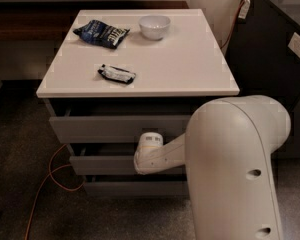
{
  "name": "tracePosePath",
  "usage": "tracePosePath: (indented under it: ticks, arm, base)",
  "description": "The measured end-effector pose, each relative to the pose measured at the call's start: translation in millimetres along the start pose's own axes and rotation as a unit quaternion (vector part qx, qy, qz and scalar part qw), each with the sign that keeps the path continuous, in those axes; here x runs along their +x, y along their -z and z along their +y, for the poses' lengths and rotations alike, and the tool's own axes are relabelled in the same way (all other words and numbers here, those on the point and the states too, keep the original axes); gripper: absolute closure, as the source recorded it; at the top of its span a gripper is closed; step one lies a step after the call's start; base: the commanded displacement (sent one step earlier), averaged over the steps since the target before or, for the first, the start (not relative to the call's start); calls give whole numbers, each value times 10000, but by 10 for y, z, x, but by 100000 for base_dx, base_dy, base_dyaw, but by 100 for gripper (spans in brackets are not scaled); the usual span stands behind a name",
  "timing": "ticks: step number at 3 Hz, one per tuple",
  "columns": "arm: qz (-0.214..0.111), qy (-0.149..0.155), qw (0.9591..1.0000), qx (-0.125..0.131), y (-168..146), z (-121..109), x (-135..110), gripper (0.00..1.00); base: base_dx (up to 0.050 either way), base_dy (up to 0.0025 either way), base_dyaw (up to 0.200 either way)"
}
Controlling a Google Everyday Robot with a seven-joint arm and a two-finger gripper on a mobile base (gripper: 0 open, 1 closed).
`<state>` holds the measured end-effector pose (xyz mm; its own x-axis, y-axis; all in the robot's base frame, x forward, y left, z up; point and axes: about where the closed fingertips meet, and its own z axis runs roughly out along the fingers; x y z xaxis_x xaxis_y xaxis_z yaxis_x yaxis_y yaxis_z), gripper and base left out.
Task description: Place rxbar blueberry into middle drawer
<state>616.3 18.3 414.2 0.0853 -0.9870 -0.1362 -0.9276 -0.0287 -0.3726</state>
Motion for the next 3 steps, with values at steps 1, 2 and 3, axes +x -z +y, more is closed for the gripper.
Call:
tracePosePath:
  ticks: [1, 2, 3]
  arm:
    - [-64, -89, 9999, -73, 55, 88, -40, 96]
    - [-183, -232, 9994, -198, 122, 244, -52, 100]
    - [-328, -343, 9983, -330, 269, 511, -87, 100]
  base:
    - [0, 0, 0]
    - [0, 0, 0]
    - [0, 0, 0]
